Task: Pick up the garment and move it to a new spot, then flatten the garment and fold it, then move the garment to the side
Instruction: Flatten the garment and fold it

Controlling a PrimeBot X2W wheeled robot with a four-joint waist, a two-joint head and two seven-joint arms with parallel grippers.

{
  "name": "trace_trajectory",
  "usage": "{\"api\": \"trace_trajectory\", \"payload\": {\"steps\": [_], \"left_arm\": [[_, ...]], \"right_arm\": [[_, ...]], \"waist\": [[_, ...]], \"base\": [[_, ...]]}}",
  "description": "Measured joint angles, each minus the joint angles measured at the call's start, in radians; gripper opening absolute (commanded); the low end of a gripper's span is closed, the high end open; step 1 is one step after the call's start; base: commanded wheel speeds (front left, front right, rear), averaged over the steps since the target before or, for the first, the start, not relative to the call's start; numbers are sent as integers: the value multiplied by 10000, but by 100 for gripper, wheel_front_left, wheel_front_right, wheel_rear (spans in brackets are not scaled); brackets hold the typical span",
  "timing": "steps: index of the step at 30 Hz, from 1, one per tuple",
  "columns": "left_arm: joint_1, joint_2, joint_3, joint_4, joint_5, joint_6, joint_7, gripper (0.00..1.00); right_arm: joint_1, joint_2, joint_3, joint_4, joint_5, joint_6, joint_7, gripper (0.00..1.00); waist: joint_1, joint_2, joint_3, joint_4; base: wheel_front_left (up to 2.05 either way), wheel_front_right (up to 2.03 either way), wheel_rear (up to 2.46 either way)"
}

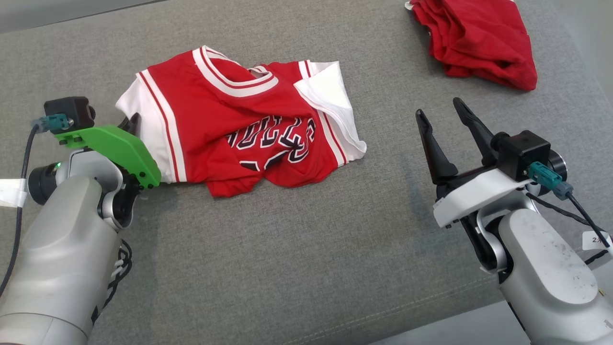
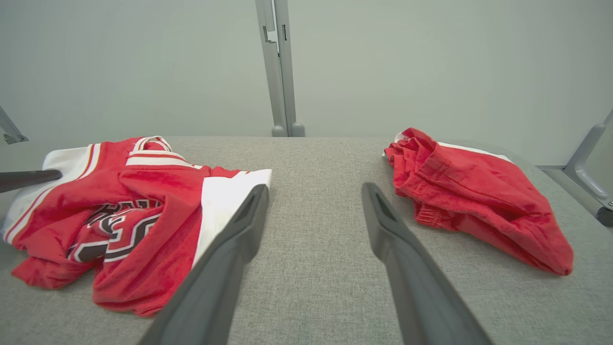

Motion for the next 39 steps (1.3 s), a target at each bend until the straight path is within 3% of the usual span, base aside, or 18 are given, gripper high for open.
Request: {"api": "trace_trajectory", "payload": {"steps": [5,14,20,26,32,39], "left_arm": [[-112,-224,123,-194,-75,-280,-324,0],[-702,-1898,270,-1778,-853,-1235,-725,0],[-1113,-1891,-90,-2777,-957,-1287,-813,0],[-1506,-1871,104,-3622,-2021,-1273,-909,0],[-1818,-1774,-1087,-5221,-3423,-911,-907,0],[-1913,-1787,-1051,-6054,-5012,470,-1979,0]], "right_arm": [[2,-10,-96,69,2,-21,-61,100],[17,52,-77,330,19,-13,-176,100],[28,282,63,533,36,6,-198,100],[39,512,301,736,196,100,-267,100],[39,965,700,890,251,297,-267,100],[53,943,658,1007,276,336,-268,100]], "waist": [[0,0,-95,83],[0,0,-475,379],[0,0,-924,508],[0,0,-1416,487],[0,0,-1707,98],[0,0,-1886,-543]], "base": [[0,0,0],[0,0,0],[0,0,0],[0,0,0],[0,0,0],[0,0,0]]}}
